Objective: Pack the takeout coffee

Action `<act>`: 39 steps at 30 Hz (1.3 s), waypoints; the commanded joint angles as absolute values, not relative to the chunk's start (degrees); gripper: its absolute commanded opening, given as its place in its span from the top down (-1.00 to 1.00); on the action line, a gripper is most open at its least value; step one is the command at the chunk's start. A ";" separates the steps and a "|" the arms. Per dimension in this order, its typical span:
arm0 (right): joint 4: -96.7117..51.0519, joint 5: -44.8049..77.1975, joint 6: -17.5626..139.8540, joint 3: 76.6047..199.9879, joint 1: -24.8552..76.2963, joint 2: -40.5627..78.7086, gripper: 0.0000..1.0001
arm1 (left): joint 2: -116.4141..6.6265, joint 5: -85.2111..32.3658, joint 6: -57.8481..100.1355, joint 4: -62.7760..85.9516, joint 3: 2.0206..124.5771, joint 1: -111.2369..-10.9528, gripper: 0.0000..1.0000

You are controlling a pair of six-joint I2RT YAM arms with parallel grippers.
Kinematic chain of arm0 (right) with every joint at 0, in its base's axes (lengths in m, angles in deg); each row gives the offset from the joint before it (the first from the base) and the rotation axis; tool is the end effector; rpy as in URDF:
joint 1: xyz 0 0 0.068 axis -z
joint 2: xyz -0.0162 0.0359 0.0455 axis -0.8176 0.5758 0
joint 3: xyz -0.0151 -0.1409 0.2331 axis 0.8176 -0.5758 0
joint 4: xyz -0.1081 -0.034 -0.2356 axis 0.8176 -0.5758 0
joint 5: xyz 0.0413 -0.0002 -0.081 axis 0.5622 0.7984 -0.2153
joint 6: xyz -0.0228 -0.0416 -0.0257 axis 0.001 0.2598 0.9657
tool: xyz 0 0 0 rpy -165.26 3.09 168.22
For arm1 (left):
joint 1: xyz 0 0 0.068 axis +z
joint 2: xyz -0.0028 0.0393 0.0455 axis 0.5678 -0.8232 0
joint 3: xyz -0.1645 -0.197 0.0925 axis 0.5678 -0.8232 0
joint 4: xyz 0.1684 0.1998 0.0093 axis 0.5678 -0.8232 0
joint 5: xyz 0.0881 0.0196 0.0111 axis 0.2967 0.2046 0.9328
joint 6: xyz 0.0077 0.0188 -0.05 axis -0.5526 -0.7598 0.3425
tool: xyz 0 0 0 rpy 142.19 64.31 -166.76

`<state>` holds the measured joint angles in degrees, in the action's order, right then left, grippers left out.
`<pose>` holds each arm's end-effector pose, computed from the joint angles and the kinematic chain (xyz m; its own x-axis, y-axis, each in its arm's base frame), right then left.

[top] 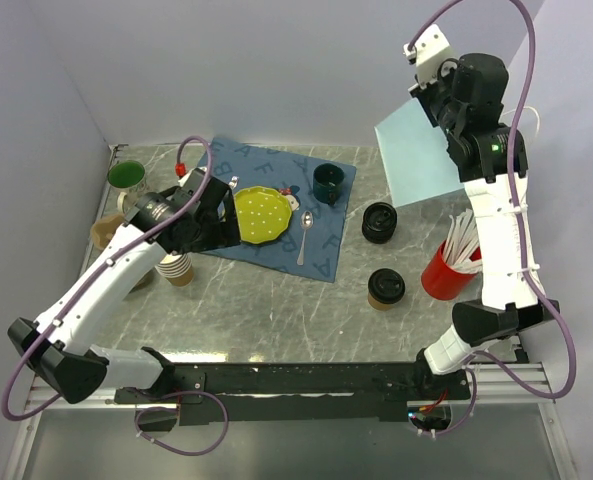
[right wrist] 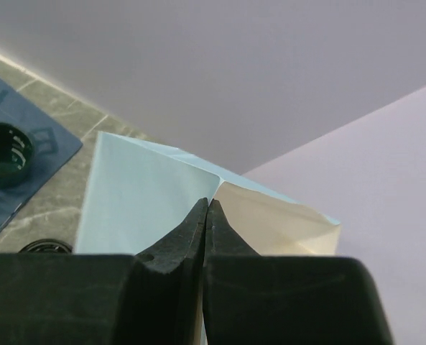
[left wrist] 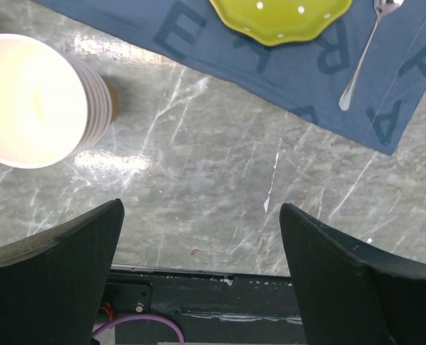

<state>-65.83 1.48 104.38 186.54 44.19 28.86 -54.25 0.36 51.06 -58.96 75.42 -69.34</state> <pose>0.2999 0.0520 0.5411 -0.1069 -0.6197 -0.7776 -0.1592 0.7826 -0.6018 0.2021 -0.1262 0.3756 -0.7958 -0.2126 -0.5669 -0.1625 0.9770 -0.1383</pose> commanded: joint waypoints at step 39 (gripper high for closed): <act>-73.21 -5.51 111.47 167.79 -9.30 15.25 1.00 | -51.82 2.49 60.27 -54.41 80.95 -53.32 -0.94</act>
<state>-71.29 -5.51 114.24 169.90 -5.51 17.02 -52.72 3.53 57.70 -54.09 77.67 -54.17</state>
